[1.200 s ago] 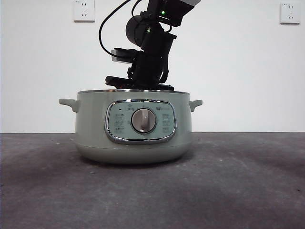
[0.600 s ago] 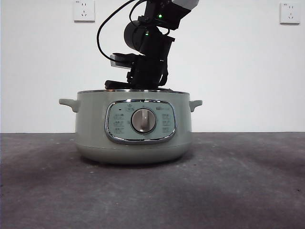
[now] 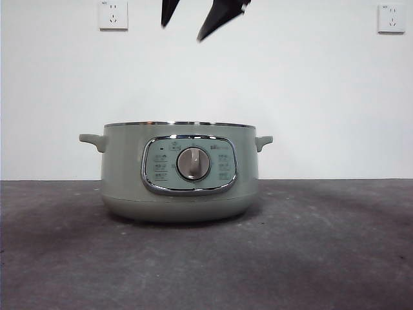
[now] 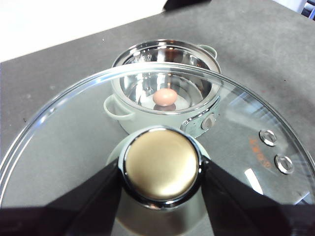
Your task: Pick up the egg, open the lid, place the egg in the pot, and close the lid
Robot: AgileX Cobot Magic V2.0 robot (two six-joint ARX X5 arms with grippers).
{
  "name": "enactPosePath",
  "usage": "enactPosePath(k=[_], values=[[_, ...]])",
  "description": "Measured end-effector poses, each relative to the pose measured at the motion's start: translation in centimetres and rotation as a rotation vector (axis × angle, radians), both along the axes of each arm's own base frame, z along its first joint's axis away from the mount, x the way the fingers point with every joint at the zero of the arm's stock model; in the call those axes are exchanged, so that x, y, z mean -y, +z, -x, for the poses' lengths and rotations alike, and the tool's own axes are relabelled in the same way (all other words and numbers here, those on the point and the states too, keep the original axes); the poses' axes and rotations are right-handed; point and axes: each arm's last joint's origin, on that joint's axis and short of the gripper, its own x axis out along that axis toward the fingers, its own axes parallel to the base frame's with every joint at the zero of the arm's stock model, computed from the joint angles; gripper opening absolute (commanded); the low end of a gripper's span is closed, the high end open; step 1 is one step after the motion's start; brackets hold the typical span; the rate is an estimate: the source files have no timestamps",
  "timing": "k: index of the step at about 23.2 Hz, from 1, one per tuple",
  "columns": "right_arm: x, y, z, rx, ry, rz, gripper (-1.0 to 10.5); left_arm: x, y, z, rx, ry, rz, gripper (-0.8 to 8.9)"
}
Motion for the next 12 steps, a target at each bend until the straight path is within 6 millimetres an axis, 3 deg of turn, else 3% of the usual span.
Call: enactPosePath(k=[4, 8, 12], values=[[2.0, 4.0, 2.8, 0.087, -0.016, -0.052, 3.7, 0.0, 0.0, -0.1, 0.002, -0.001, 0.001, -0.08], [5.9, 9.4, 8.3, 0.200, -0.038, -0.110, 3.7, 0.5, 0.4, -1.3, 0.036, -0.013, 0.011, -0.08], [8.6, 11.1, 11.9, 0.201, -0.024, -0.120, 3.7, 1.2, 0.5, -3.0, 0.027, -0.045, 0.026, -0.08]])
